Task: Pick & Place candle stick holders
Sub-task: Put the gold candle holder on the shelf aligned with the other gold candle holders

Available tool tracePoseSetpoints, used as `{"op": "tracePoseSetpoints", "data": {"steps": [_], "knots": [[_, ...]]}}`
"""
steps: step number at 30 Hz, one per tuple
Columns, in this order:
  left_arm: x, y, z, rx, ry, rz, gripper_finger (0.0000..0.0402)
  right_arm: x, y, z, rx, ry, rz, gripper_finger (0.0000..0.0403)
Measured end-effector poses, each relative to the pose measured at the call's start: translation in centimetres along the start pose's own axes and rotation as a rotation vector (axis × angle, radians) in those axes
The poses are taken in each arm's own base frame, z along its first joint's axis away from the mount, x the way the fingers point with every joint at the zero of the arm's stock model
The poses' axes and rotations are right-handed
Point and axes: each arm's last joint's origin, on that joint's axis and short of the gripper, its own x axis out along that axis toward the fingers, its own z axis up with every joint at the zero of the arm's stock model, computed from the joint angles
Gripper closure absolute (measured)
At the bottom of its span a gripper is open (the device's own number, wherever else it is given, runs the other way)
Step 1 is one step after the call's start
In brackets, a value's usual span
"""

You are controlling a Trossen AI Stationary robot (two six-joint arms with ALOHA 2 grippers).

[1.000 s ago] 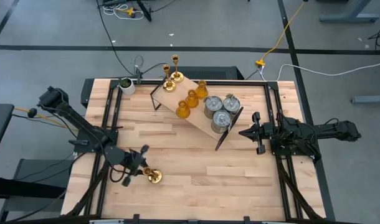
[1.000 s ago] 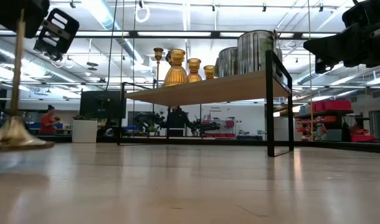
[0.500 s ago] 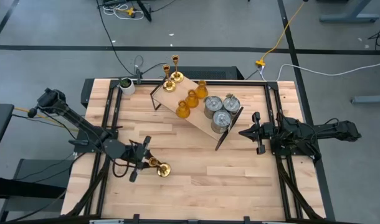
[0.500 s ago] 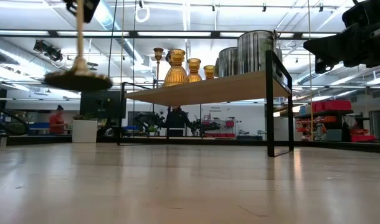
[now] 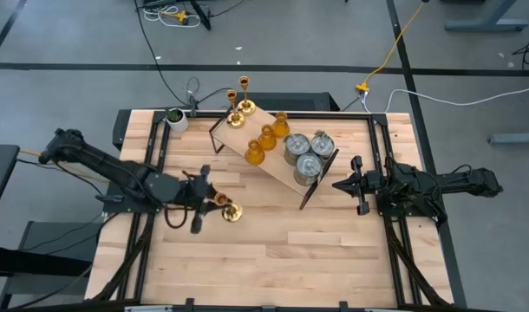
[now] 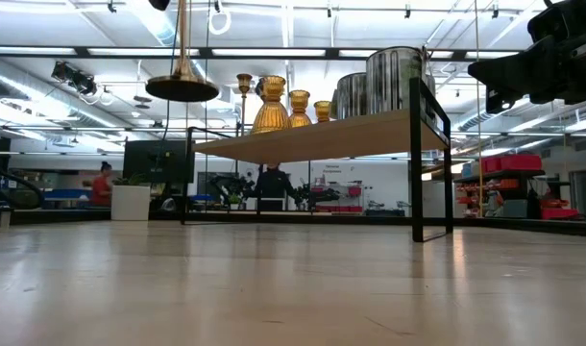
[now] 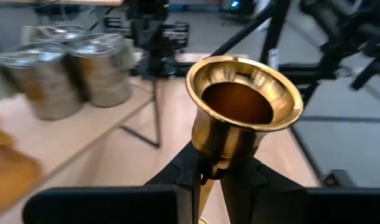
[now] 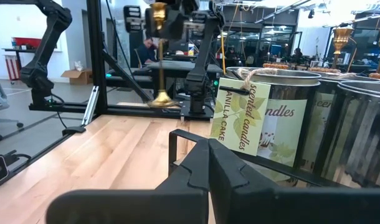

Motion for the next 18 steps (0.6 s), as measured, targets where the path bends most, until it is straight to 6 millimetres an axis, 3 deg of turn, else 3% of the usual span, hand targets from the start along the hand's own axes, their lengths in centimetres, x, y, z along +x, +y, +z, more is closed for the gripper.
{"op": "tracePoseSetpoints", "data": {"steps": [11, 18], "knots": [[-1.5, 3.6, 4.4, 0.003, 0.052, 0.236, 0.0351, 0.0, 0.0, 0.0, 0.000, -0.001, 0.000, 0.0400], [-1.6, 6.0, 5.3, -0.003, 0.036, 0.357, 0.0351, 0.0, 0.0, 0.0, 0.000, 0.000, 0.000, 0.0400]]}}
